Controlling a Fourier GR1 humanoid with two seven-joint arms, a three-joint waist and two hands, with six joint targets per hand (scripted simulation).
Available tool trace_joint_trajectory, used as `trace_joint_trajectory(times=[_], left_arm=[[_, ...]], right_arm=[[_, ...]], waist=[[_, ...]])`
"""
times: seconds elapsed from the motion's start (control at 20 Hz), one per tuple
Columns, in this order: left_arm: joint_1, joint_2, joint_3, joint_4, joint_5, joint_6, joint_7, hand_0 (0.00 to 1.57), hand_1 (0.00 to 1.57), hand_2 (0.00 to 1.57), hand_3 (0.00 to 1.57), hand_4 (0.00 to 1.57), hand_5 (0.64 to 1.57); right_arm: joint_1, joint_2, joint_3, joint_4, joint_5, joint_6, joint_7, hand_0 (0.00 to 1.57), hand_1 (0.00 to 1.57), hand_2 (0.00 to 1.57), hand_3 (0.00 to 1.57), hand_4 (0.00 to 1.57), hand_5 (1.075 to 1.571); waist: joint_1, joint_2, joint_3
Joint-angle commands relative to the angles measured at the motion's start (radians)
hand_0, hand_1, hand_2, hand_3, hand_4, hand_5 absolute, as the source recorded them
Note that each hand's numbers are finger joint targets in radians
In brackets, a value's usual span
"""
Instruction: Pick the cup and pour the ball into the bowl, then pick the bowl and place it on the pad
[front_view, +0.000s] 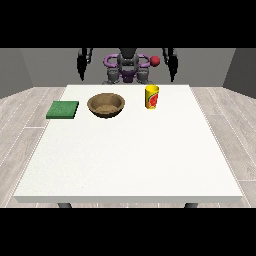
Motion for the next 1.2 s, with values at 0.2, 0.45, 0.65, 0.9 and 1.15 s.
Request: trace_joint_trajectory(times=[0.2,0.45,0.65,0.9,1.15], left_arm=[[-0.026,0.037,0.01,-0.104,0.011,-0.006,0.085,0.0,0.0,0.0,0.0,0.0,1.557],[-0.051,0.033,0.124,-0.208,0.173,-0.006,0.194,0.0,0.0,0.0,0.0,0.0,1.558],[0.004,0.034,0.148,-0.218,0.174,-0.036,0.078,0.0,0.0,0.0,0.0,0.0,1.547],[-0.032,0.044,0.187,-0.153,0.182,-0.079,-0.054,0.0,0.0,0.0,0.0,0.0,1.541],[-0.085,0.055,0.219,0.001,0.17,-0.13,-0.26,0.0,0.0,0.0,0.0,0.0,1.529]], right_arm=[[-0.008,-0.046,-0.017,-0.093,-0.009,0.005,0.094,0.0,0.0,0.0,0.0,0.0,1.569],[0.065,-0.146,-0.169,-0.113,-0.22,0.17,0.116,0.0,0.0,0.0,0.0,0.0,1.569],[0.052,-0.148,-0.244,-0.124,-0.266,0.2,0.052,0.0,0.0,0.0,0.0,0.0,1.57],[0.056,-0.119,-0.239,-0.056,-0.22,0.234,-0.087,0.0,0.0,0.0,0.0,0.0,1.57],[-0.049,-0.125,-0.245,-0.016,-0.225,0.241,-0.114,0.0,0.0,0.0,0.0,0.0,1.57]], waist=[[-0.01,-0.27,-0.0033],[-0.029,-0.236,-0.0021],[-0.021,-0.139,-0.0022],[-0.035,-0.03,-0.0022],[-0.039,0.094,-0.0026]])
